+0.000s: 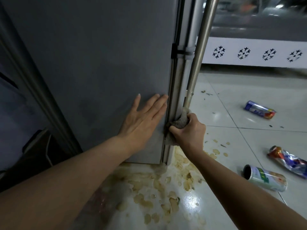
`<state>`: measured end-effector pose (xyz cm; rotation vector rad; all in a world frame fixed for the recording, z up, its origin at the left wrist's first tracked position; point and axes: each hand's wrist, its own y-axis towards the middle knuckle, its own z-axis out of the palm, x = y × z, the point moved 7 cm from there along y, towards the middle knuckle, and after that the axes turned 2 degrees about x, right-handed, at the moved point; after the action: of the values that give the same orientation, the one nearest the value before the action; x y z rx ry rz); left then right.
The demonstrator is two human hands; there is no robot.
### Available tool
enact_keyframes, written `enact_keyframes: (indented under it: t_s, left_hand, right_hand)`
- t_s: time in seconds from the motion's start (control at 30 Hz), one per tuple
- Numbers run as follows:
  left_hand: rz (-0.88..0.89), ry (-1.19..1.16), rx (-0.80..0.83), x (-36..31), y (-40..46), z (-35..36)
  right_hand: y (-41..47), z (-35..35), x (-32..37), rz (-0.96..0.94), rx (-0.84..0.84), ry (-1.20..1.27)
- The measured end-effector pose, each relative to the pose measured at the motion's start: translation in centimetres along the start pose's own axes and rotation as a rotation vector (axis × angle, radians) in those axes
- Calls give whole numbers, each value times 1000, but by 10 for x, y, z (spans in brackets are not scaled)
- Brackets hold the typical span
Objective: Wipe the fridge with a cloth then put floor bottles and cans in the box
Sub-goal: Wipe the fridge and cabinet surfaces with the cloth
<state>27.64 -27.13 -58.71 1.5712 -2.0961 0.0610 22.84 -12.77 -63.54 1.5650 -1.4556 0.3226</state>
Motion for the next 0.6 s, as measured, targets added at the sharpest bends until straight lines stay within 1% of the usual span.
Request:
enact_keyframes:
  t_s: [0.1, 0.2, 0.47, 0.6]
  left_hand:
    - [-63, -17, -105, 16, 11, -30]
    - [-96, -54, -127, 28, 20, -44]
    - [-22, -57, -97, 33, 23, -56]
    - [11, -138, -184, 45, 31, -87]
  right_hand:
    - [12, -18, 25, -16, -47, 32]
    - [27, -36, 48, -33, -78, 74]
    - [57, -69, 92, -87, -139, 95]
    - [68, -85, 113, -89, -218, 167]
